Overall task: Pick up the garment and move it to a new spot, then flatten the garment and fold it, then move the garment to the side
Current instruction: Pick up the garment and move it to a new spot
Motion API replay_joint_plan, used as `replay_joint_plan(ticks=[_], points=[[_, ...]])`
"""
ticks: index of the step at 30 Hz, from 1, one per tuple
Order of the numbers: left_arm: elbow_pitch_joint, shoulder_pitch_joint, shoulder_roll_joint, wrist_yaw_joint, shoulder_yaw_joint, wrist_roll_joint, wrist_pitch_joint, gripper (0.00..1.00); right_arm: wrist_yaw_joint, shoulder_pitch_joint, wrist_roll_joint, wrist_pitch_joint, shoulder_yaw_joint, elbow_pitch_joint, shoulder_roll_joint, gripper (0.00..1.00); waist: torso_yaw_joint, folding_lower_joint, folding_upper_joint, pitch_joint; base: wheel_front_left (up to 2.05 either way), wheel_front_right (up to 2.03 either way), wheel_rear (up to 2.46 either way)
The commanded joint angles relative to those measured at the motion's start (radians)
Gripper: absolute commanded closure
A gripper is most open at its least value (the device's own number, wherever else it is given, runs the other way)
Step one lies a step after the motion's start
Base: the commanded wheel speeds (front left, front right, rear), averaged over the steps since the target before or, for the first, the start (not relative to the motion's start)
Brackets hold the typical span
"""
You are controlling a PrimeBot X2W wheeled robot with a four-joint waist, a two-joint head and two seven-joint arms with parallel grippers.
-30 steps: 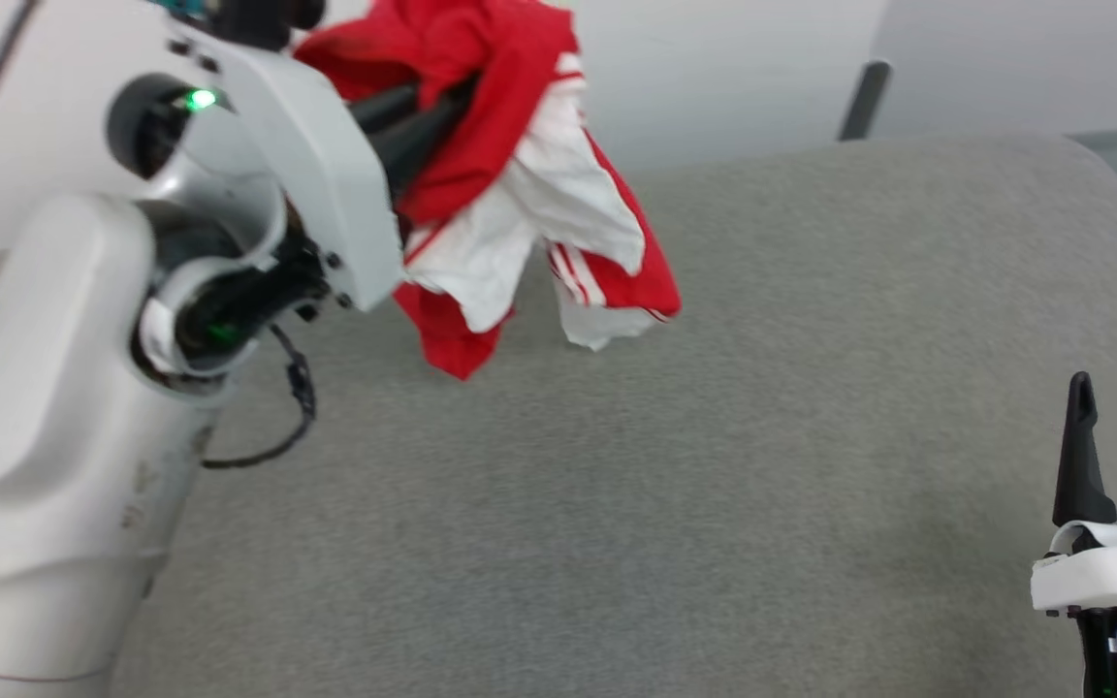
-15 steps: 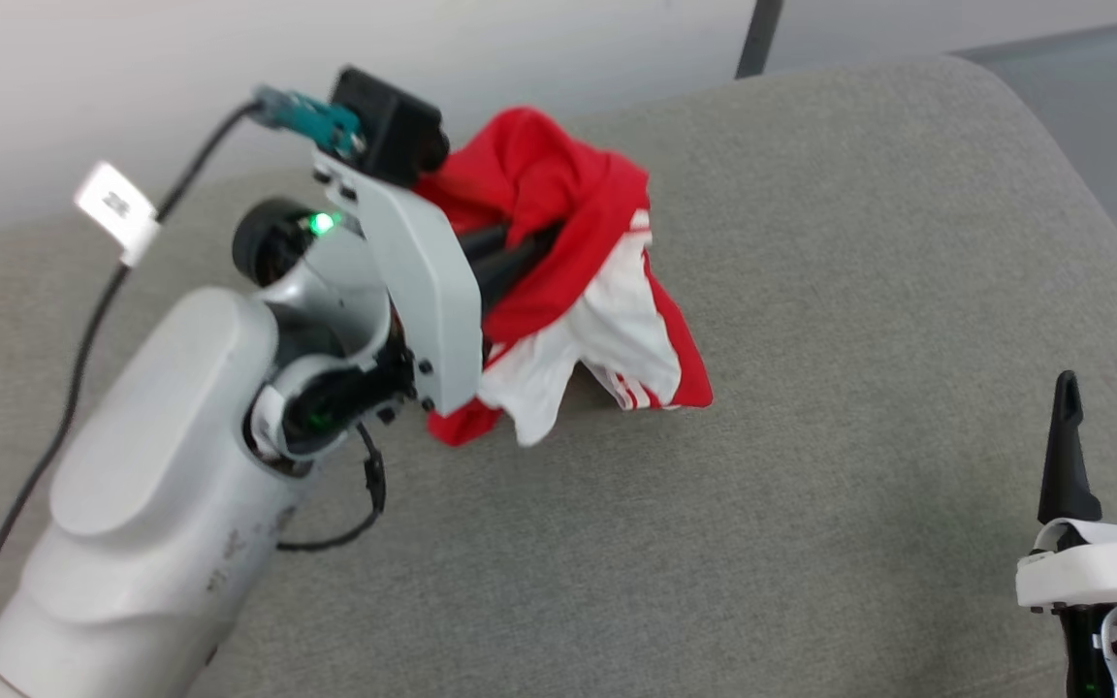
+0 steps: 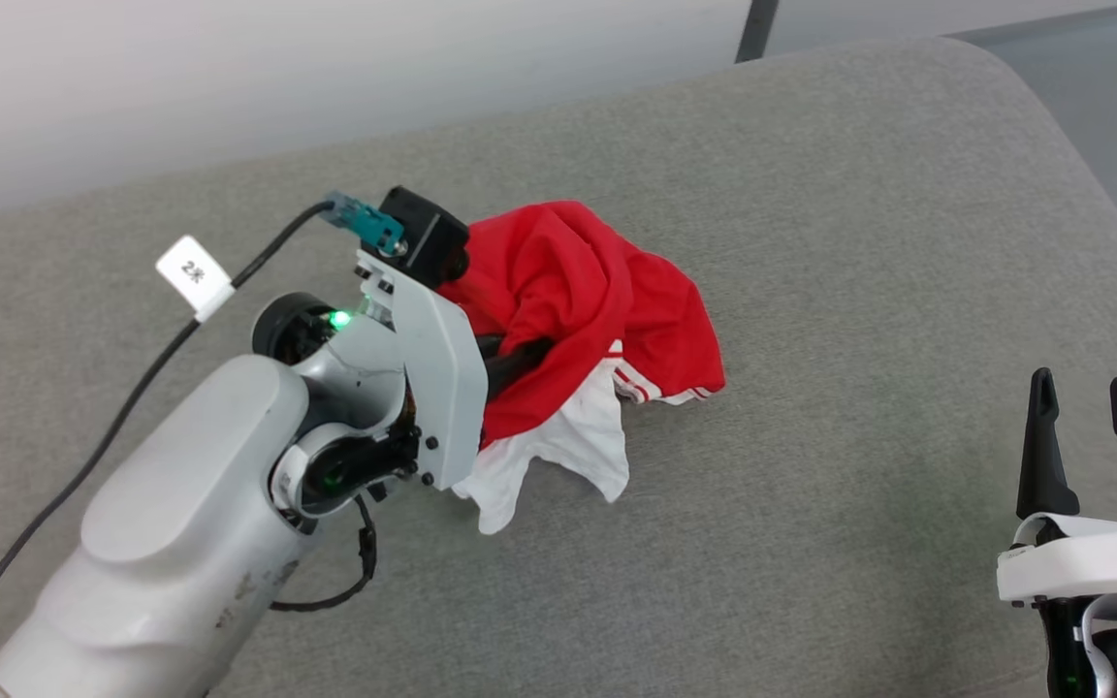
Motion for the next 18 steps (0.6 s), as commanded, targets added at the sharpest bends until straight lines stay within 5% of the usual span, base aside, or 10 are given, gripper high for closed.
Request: replay_joint_plan(ticks=[1, 3, 4, 5, 7, 8, 10, 18], points=[[0.002, -0.009, 0.005, -0.002, -0.009, -0.012, -0.003, 1.0, 0.0, -0.009, 0.0, -0.005, 0.003, 0.002, 0.003, 0.0, 0.013, 0.0, 0.0, -0.006, 0.0, 0.0, 0.0], [0.003, -0.019, 0.012, -0.002, -0.028, -0.021, -0.006, 1.0, 0.0, -0.011, -0.004, -0.005, 0.006, 0.003, 0.003, 0.0, 0.024, 0.0, 0.0, -0.011, 0.0, 0.0, 0.0], [0.003, -0.021, 0.018, -0.002, -0.041, -0.022, -0.006, 0.91, 0.0, -0.011, -0.005, -0.005, 0.008, 0.004, 0.002, 0.0, 0.03, 0.0, 0.0, -0.016, 0.0, 0.0, 0.0], [0.004, -0.023, 0.025, -0.003, -0.054, -0.026, -0.008, 0.79, 0.0, -0.01, -0.006, -0.005, 0.008, 0.005, 0.002, 0.0, 0.035, 0.0, 0.0, -0.02, 0.0, 0.0, 0.0], [0.005, -0.025, 0.037, -0.003, -0.079, -0.033, -0.015, 0.32, 0.0, -0.007, -0.011, -0.005, 0.011, 0.008, 0.003, 0.0, 0.049, 0.0, 0.0, -0.03, 0.0, 0.0, 0.0], [0.008, -0.024, 0.042, -0.003, -0.091, -0.037, -0.021, 0.16, 0.0, -0.004, -0.013, -0.005, 0.013, 0.009, 0.002, 0.0, 0.056, 0.0, 0.0, -0.036, 0.0, 0.0, 0.0], [0.009, -0.02, 0.05, -0.003, -0.115, -0.05, -0.033, 0.0, 0.0, 0.001, -0.018, -0.005, 0.017, 0.012, 0.002, 0.0, 0.07, 0.0, 0.0, -0.048, 0.0, 0.0, 0.0], [0.037, -0.02, 0.07, -0.003, -0.19, -0.088, -0.102, 0.0, 0.0, 0.021, -0.035, -0.005, 0.035, 0.019, 0.002, 0.0, 0.135, 0.0, 0.0, -0.097, 0.0, 0.0, 0.0]])
